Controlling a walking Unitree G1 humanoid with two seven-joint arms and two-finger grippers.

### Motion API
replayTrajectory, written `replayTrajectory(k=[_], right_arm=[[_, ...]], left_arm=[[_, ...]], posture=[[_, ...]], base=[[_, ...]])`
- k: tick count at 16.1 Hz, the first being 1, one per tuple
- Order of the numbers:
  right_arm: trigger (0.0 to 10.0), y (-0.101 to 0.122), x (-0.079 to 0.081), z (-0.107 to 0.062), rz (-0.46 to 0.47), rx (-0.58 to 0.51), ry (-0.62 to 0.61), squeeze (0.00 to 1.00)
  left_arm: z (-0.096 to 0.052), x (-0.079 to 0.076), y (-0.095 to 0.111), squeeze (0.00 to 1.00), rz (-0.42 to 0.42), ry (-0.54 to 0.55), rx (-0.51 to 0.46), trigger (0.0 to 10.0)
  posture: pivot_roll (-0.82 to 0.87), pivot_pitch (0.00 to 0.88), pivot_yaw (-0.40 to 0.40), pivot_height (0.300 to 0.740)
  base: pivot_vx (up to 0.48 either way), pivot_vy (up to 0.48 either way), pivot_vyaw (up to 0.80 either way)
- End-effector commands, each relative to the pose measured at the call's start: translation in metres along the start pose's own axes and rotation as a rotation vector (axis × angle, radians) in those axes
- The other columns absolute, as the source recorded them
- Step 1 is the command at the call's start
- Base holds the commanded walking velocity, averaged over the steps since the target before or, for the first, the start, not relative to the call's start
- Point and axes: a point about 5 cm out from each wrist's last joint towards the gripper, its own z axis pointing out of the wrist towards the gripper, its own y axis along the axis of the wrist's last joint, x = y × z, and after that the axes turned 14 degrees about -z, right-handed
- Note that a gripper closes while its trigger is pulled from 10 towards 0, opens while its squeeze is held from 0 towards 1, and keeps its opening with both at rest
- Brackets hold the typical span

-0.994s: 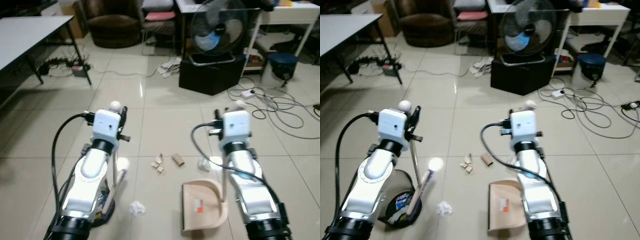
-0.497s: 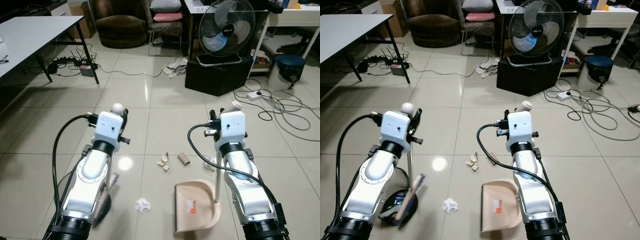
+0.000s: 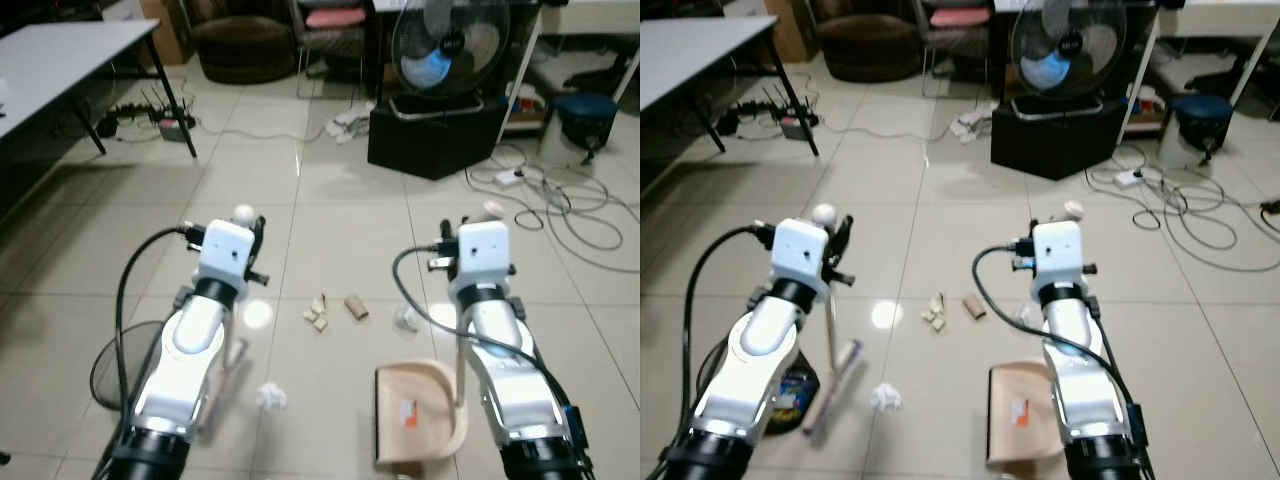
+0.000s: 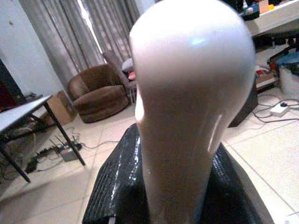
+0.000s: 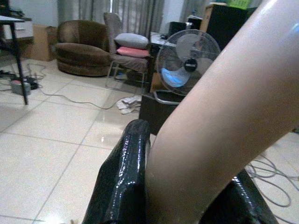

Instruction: Sweep floor

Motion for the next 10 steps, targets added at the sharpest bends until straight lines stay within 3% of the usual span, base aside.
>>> replayTrajectory(k=[1, 6, 10], right_arm=[[10.0, 0.0119, 0.0037, 0.0032, -0.001, -0.052, 0.019, 0.00], [10.0, 0.0135, 0.0038, 0.0048, -0.004, -0.066, 0.010, 0.00], [10.0, 0.0112, 0.0011, 0.0058, 0.015, -0.043, -0.008, 0.00]], left_arm=[[0.0032, 0.0064, 0.0078, 0.00, 0.038, 0.017, -0.039, 10.0], [0.0059, 0.0066, 0.0083, 0.00, 0.017, 0.031, -0.042, 10.0], [0.0077, 0.0016, 0.0056, 0.00, 0.001, 0.007, -0.032, 10.0]], posture=[[-0.08, 0.000, 0.096, 0.740], [-0.08, 0.000, 0.094, 0.740], [-0.08, 0.000, 0.097, 0.740]], base=[[0.000, 0.000, 0.00], [0.327, 0.000, 0.73], [0.354, 0.000, 0.00]])
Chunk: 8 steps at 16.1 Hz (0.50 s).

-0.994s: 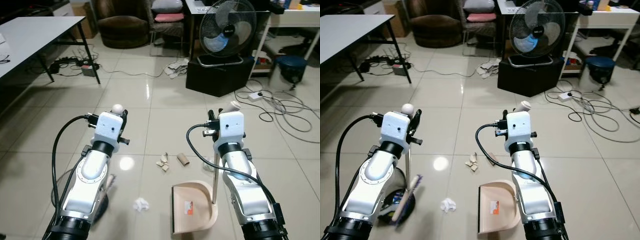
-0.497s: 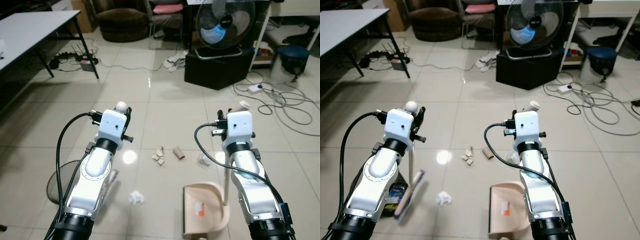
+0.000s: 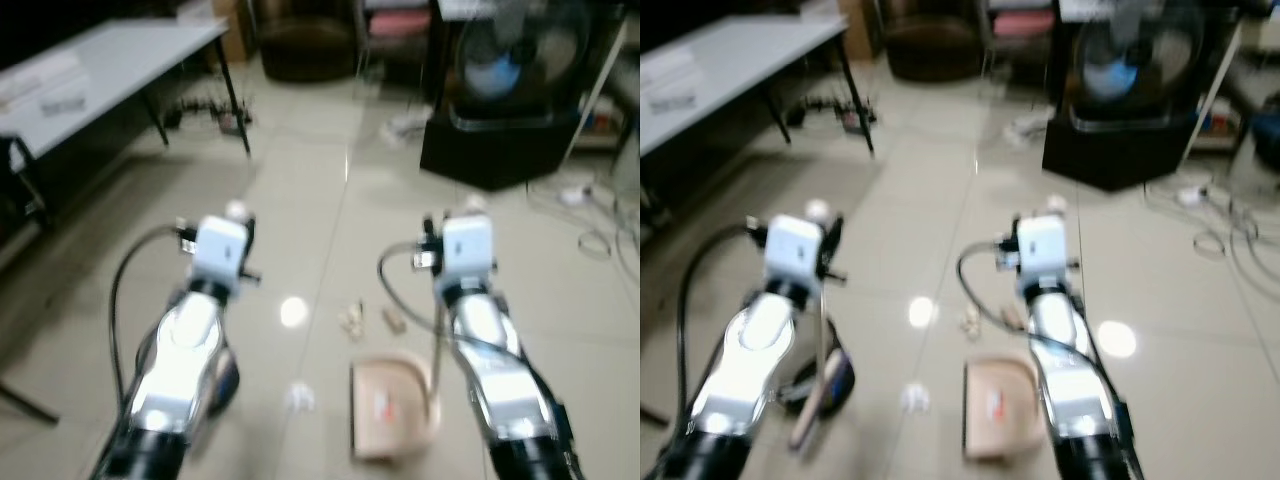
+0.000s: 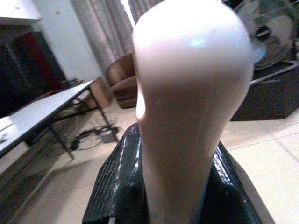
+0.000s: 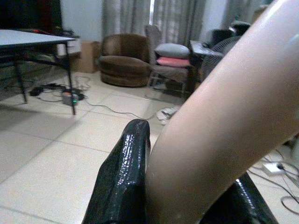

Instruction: Sweep floor

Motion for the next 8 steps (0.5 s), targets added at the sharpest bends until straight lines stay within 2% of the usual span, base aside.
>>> replayTrajectory(k=[1, 5, 7, 8], right_arm=[[10.0, 0.008, 0.001, 0.003, -0.011, -0.034, -0.002, 0.00], [10.0, 0.007, 0.000, 0.002, -0.015, -0.029, -0.005, 0.00], [10.0, 0.005, 0.000, 0.001, -0.021, -0.014, -0.007, 0.00], [10.0, 0.004, 0.000, 0.001, -0.021, -0.011, -0.007, 0.00]], left_arm=[[0.002, 0.009, 0.008, 0.00, 0.027, 0.011, -0.035, 10.0], [0.003, 0.002, 0.006, 0.00, -0.002, -0.027, -0.027, 10.0], [0.000, -0.003, 0.002, 0.00, -0.043, -0.065, 0.009, 10.0], [-0.001, -0.006, -0.001, 0.00, -0.046, -0.085, 0.021, 10.0]], posture=[[-0.08, 0.000, 0.097, 0.740], [-0.09, 0.000, 0.102, 0.740], [-0.09, 0.000, 0.102, 0.740], [-0.09, 0.000, 0.102, 0.740]], base=[[0.356, 0.000, 0.00], [0.355, 0.000, 0.00], [0.322, 0.000, 0.00], [0.000, 0.000, 0.00]])
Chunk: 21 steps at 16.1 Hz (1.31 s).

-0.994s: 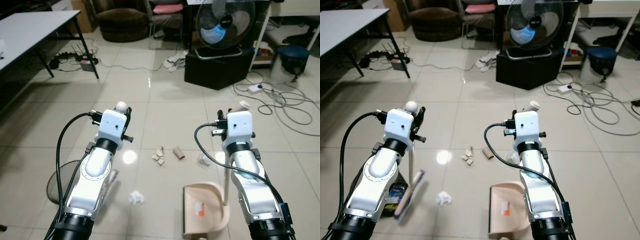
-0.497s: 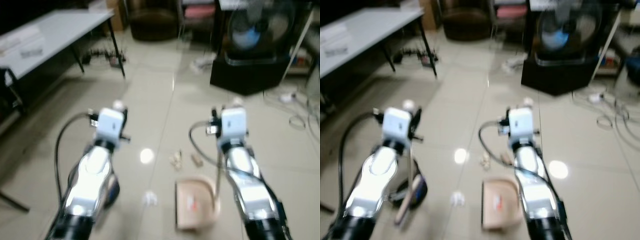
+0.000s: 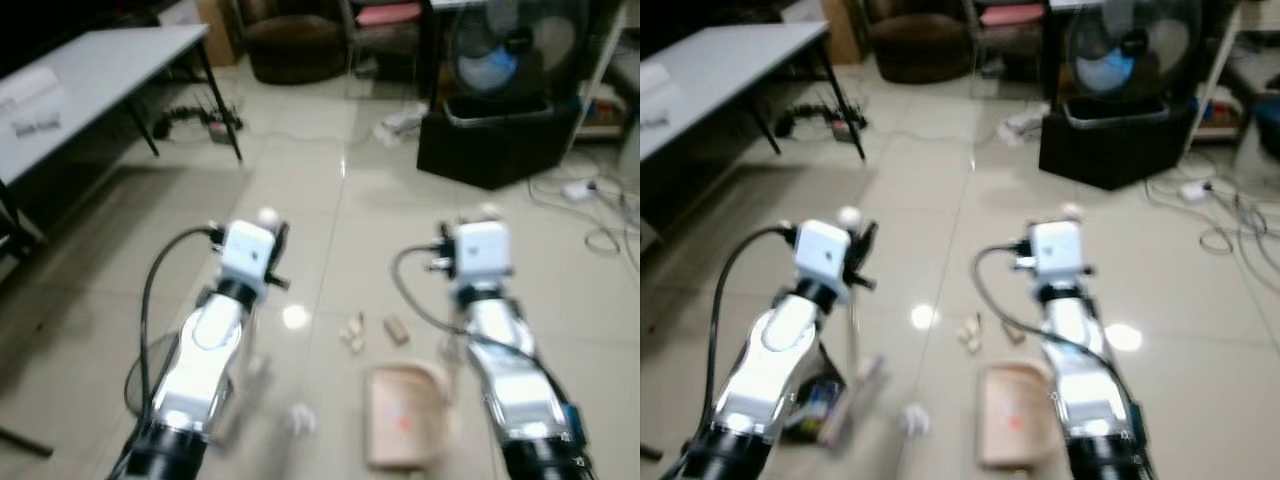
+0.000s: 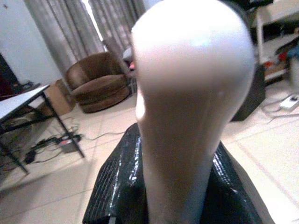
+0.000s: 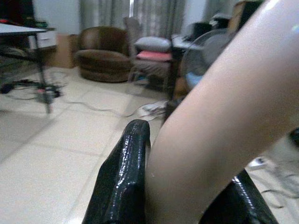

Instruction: Sweep floor

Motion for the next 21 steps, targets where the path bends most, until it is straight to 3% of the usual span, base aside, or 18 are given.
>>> replayTrajectory(k=[1, 6, 11, 15, 16, 18, 21], right_arm=[[10.0, 0.012, 0.007, 0.003, 0.011, -0.043, 0.013, 0.00], [10.0, 0.009, 0.004, 0.011, 0.018, -0.048, 0.007, 0.00], [10.0, 0.011, 0.005, 0.027, 0.025, -0.076, 0.039, 0.00], [10.0, 0.004, 0.015, 0.026, 0.034, -0.059, 0.077, 0.00], [10.0, 0.002, 0.019, 0.026, 0.031, -0.060, 0.087, 0.00], [10.0, 0.013, 0.019, 0.031, 0.019, -0.111, 0.050, 0.00], [10.0, 0.018, 0.018, 0.033, 0.020, -0.149, 0.017, 0.00]], left_arm=[[-0.003, 0.009, 0.002, 0.00, 0.039, 0.011, 0.001, 10.0], [0.006, 0.015, -0.005, 0.00, 0.051, 0.095, 0.009, 10.0], [0.017, -0.011, -0.021, 0.00, -0.029, 0.027, 0.015, 10.0], [0.018, -0.017, -0.033, 0.00, -0.011, 0.060, 0.008, 10.0], [0.020, -0.015, -0.033, 0.00, 0.019, 0.096, -0.007, 10.0], [0.026, -0.011, -0.026, 0.00, -0.006, 0.140, -0.076, 10.0], [0.031, -0.019, -0.025, 0.00, -0.028, 0.131, -0.104, 10.0]], posture=[[-0.09, 0.000, 0.103, 0.740], [-0.08, 0.015, 0.107, 0.740], [-0.11, 0.132, 0.150, 0.740], [-0.08, 0.214, 0.134, 0.740], [-0.08, 0.245, 0.148, 0.740], [-0.11, 0.297, 0.159, 0.740], [-0.09, 0.328, 0.178, 0.740]], base=[[0.000, 0.000, 0.00], [0.000, 0.000, 0.00], [0.000, 0.000, 0.00], [0.000, 0.000, 0.00], [0.000, 0.000, 0.00], [0.000, 0.000, 0.00], [0.000, 0.000, 0.00]])
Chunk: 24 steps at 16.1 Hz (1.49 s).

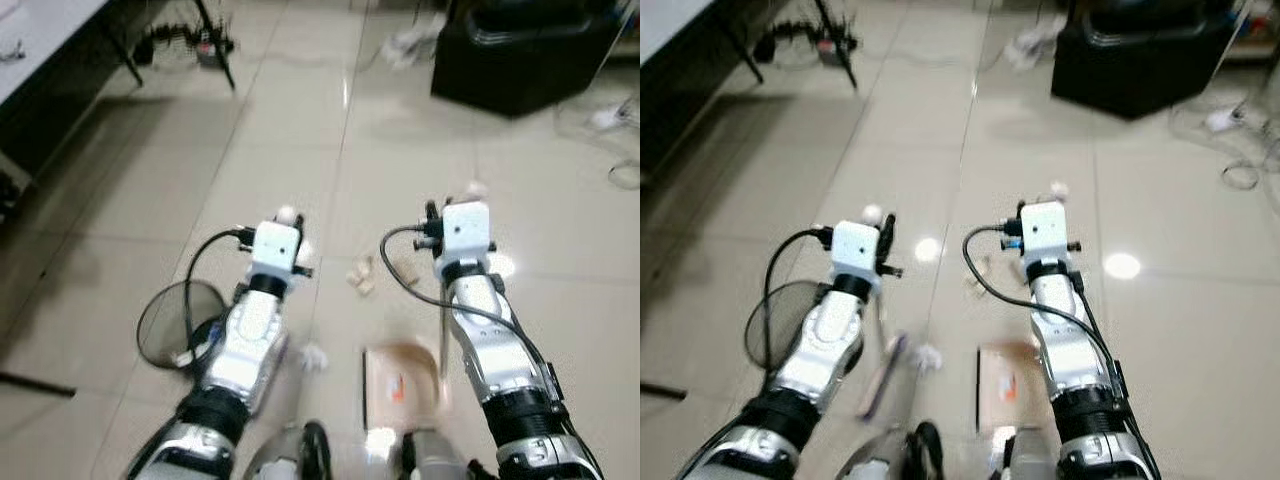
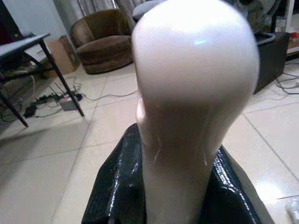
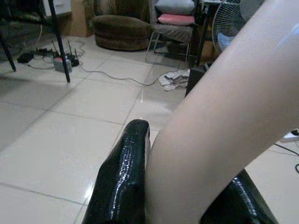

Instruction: Sweep floor

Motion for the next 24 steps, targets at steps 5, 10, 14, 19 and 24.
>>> replayTrajectory(k=[5, 10, 14, 19, 24], right_arm=[[10.0, 0.029, 0.011, 0.000, -0.063, -0.155, -0.019, 0.00], [10.0, 0.029, 0.042, -0.011, -0.067, -0.169, 0.042, 0.00], [10.0, 0.022, 0.050, -0.013, -0.031, -0.102, 0.018, 0.00], [10.0, 0.017, 0.048, -0.011, 0.017, -0.066, -0.017, 0.00], [10.0, 0.011, 0.046, -0.008, 0.048, -0.036, -0.033, 0.00]], left_arm=[[0.006, -0.010, -0.001, 0.00, 0.013, -0.023, -0.031, 10.0], [0.019, -0.010, 0.008, 0.00, -0.021, -0.020, -0.059, 10.0], [0.029, -0.032, 0.017, 0.00, -0.211, -0.021, -0.064, 10.0], [0.040, -0.053, 0.039, 0.00, -0.444, -0.031, -0.101, 10.0], [0.066, -0.030, 0.078, 0.00, -0.593, 0.056, -0.193, 10.0]], posture=[[-0.11, 0.383, 0.195, 0.740], [-0.08, 0.394, 0.199, 0.740], [-0.06, 0.390, 0.205, 0.740], [-0.04, 0.368, 0.225, 0.740], [-0.03, 0.321, 0.225, 0.740]], base=[[0.000, 0.000, 0.00], [0.000, 0.000, 0.00], [0.000, 0.000, 0.00], [0.000, 0.000, 0.00], [0.000, 0.000, 0.00]])
